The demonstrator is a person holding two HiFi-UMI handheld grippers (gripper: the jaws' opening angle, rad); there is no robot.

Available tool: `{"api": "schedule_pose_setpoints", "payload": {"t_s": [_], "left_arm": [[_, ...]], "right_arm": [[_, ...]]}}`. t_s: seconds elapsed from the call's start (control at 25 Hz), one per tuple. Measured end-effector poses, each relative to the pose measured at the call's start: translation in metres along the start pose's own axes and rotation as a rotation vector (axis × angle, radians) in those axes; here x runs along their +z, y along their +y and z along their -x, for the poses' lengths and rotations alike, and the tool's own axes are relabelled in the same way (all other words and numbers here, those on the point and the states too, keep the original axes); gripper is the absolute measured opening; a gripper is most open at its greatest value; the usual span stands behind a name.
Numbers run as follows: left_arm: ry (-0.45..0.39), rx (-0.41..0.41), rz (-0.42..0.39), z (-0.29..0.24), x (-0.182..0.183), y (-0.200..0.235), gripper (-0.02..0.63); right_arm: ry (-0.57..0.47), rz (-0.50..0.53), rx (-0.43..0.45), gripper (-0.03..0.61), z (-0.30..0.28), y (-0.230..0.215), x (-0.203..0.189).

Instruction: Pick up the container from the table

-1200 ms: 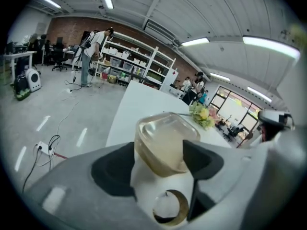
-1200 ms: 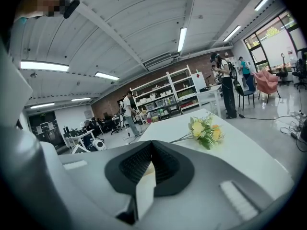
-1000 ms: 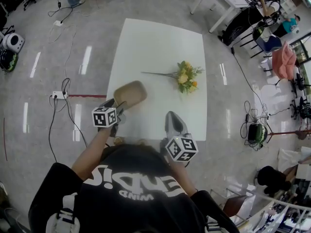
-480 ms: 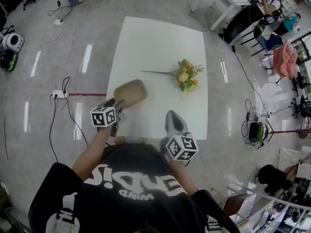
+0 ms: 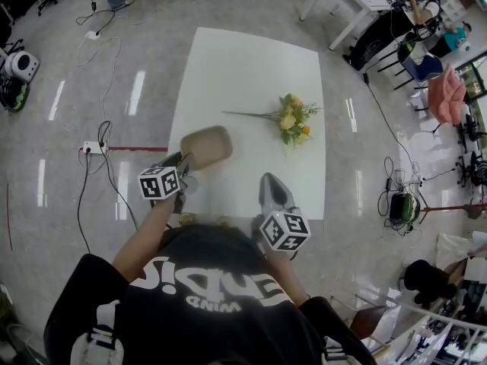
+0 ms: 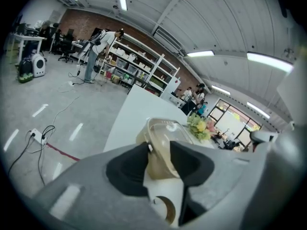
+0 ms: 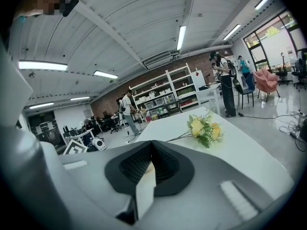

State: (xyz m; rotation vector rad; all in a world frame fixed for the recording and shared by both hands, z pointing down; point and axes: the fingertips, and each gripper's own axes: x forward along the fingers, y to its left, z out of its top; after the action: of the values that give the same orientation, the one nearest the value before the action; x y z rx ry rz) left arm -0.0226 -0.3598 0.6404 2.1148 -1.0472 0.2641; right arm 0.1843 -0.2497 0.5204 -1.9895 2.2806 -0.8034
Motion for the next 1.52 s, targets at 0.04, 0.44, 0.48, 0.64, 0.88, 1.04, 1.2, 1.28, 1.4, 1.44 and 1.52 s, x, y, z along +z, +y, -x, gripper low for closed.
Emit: {"api": "schedule_pose_setpoints", "payload": {"t_s": [0.04,0.44,0.48,0.64,0.88,1.04,1.2,1.28,1.4,1.44,1.52], "left_arm": [[-0.01,-0.004,0.001,0.001,0.002,-0.001,0.141],[-0.069,-0.011,-0.032,0.014,0.018,-0.012,0.101],[-0.075,-0.008,-0.045,0.016,0.02,-0.014,0.098],[-0.106,0.0,-0.076,0.024,0.03,-0.024,0.087],[-0.134,0.009,-0.132,0.031,0.036,-0.044,0.069],[-0.172,0.036,-0.145,0.04,0.039,-0.059,0.063],[-0.225,0.054,-0.165,0.048,0.042,-0.089,0.052],[-0.244,0.066,-0.184,0.056,0.043,-0.099,0.043],[-0.272,0.082,-0.212,0.07,0.051,-0.107,0.043],[-0.282,0.086,-0.22,0.076,0.052,-0.11,0.043],[-0.302,0.091,-0.23,0.09,0.054,-0.117,0.043]], "right_arm": [[-0.001,0.0,0.002,0.0,0.0,0.0,0.0],[0.0,-0.003,0.015,0.0,0.002,0.003,0.0],[0.001,-0.002,0.017,0.0,0.002,0.004,0.0],[0.0,-0.002,0.026,0.0,0.008,0.004,0.001],[0.009,-0.004,0.047,0.0,0.019,-0.002,-0.001],[0.018,0.003,0.081,0.0,0.031,-0.008,0.0],[0.026,0.003,0.13,0.0,0.046,-0.022,-0.001],[0.033,0.008,0.161,0.0,0.05,-0.021,-0.004],[0.037,0.019,0.192,0.0,0.048,-0.017,-0.007],[0.037,0.019,0.197,0.0,0.049,-0.015,-0.008],[0.04,0.017,0.2,0.0,0.054,-0.013,-0.013]]}}
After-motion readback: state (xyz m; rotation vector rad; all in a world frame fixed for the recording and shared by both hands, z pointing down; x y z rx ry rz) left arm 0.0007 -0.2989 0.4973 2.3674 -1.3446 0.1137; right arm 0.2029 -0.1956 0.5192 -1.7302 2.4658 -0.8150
